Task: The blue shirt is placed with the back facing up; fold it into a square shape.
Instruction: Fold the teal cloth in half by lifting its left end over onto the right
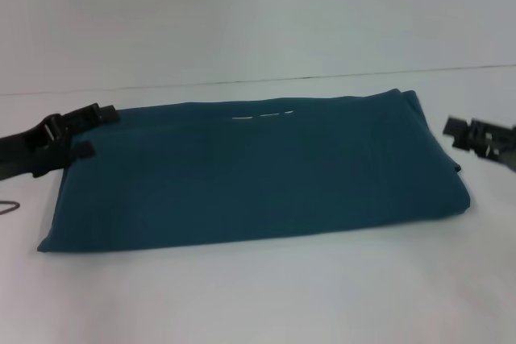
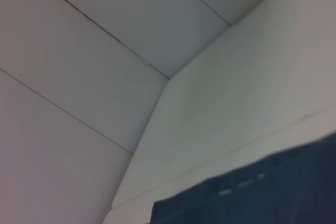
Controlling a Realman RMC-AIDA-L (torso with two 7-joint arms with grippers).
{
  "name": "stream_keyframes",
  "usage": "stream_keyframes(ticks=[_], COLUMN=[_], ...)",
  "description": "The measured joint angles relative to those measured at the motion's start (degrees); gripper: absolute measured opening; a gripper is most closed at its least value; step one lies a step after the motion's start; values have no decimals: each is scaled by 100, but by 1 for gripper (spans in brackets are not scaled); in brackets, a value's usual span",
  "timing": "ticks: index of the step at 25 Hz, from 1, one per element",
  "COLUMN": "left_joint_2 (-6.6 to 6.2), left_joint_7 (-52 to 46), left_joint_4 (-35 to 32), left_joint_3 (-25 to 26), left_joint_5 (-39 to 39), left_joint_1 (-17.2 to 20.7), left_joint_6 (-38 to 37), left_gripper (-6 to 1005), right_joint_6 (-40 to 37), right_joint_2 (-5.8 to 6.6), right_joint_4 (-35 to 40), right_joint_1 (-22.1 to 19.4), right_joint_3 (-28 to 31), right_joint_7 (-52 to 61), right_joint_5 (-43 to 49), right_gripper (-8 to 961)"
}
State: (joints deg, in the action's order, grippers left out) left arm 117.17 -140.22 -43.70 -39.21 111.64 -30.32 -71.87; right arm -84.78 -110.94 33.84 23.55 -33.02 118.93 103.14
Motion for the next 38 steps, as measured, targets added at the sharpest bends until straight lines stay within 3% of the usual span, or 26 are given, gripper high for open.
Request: stream_keyframes(ticks=[12,19,25,33,38], left_joint_2=[56,48,53,193,210], left_joint_7=[172,169,125,95,92], left_joint_4=[495,693,854,966,976], left_joint_3=[309,476,585,802,825], left_joint_5=[-319,-333,-334,-342,-312], left_joint_1=[191,245,354,765,802], left_joint_6=[54,174,-2,-374,-333], left_gripper=[948,948,948,947,947], right_joint_6=[341,418,457,530,596], right_joint_2=[-33,-38,39,100,88], right_joint_4=[-343,-334,-296,-283,-312], right_joint_1=[-529,-407,-265,-163,-137], right_joint_3=[425,462,428,430,423], right_joint_7=[112,72,61,58,-15], right_joint_5=[32,28,24,22,22], right_gripper=[654,654,654,655,655])
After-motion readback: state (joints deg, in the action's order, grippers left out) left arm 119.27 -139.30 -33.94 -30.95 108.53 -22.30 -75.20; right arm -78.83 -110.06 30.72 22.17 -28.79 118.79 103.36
